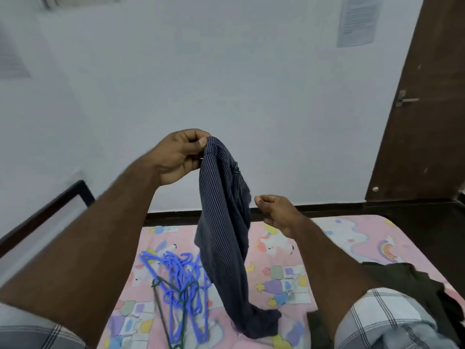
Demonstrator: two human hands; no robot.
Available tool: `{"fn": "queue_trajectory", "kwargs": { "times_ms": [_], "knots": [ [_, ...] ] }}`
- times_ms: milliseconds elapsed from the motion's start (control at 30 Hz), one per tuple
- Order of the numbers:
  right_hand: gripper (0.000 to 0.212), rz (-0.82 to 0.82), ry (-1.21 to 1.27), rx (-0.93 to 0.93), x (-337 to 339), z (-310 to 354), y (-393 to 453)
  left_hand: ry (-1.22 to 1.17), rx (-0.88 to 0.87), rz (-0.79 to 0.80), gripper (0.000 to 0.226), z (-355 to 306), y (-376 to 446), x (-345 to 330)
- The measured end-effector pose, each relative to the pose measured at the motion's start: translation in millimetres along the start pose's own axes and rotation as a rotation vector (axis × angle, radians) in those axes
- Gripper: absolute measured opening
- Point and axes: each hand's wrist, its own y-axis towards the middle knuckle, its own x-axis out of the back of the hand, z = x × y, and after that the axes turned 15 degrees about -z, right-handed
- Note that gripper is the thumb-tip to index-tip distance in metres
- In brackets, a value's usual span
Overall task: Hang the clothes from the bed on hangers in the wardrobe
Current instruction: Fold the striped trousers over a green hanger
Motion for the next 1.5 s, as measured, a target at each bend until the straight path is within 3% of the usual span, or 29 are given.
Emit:
{"fn": "queue_trajectory", "kwargs": {
  "times_ms": [167,300,467,567,733,900,1067,1333,1400,1500],
  "knots": [
    [0.026,0.136,0.137,-0.135,-20.9,-8.0,7.5,0.068,0.038,-0.138,0.012,17.1,-1.9,23.8],
    [0.016,-0.095,0.168,-0.022,-16.7,-7.2,18.2,0.429,-0.018,-0.449,0.017,62.7,-6.1,54.9],
    [0.024,-0.154,-0.093,0.196,13.1,23.8,31.9,0.711,0.085,-0.479,0.021,123.2,-17.0,79.2],
    [0.033,-0.192,-0.263,0.384,29.0,42.1,35.0,0.886,0.093,-0.393,0.03,143.1,-18.8,79.4],
    [0.037,-0.249,-0.44,0.485,46.8,63.9,28.1,1.237,0.108,-0.088,0.054,166.7,-16.3,66.7],
    [0.032,-0.287,-0.586,0.592,48.6,73.3,26.1,1.463,0.046,0.213,0.045,179.6,-24.6,40.9],
    [0.033,-0.309,-0.697,0.658,45.4,76.3,25.4,1.537,0.147,0.203,0.031,192.5,-29.4,32.2],
    [0.03,-0.351,-0.804,0.702,54.5,81.5,25.4,1.476,0.373,0.213,0.048,206.0,-42.7,52.3],
    [0.029,-0.368,-0.815,0.701,60.2,80.0,24.8,1.395,0.375,0.132,0.037,210.3,-46.2,71.1],
    [0.028,-0.376,-0.831,0.692,69.0,75.7,24.2,1.231,0.297,-0.119,0.028,209.9,-51.5,91.3]
  ]
}}
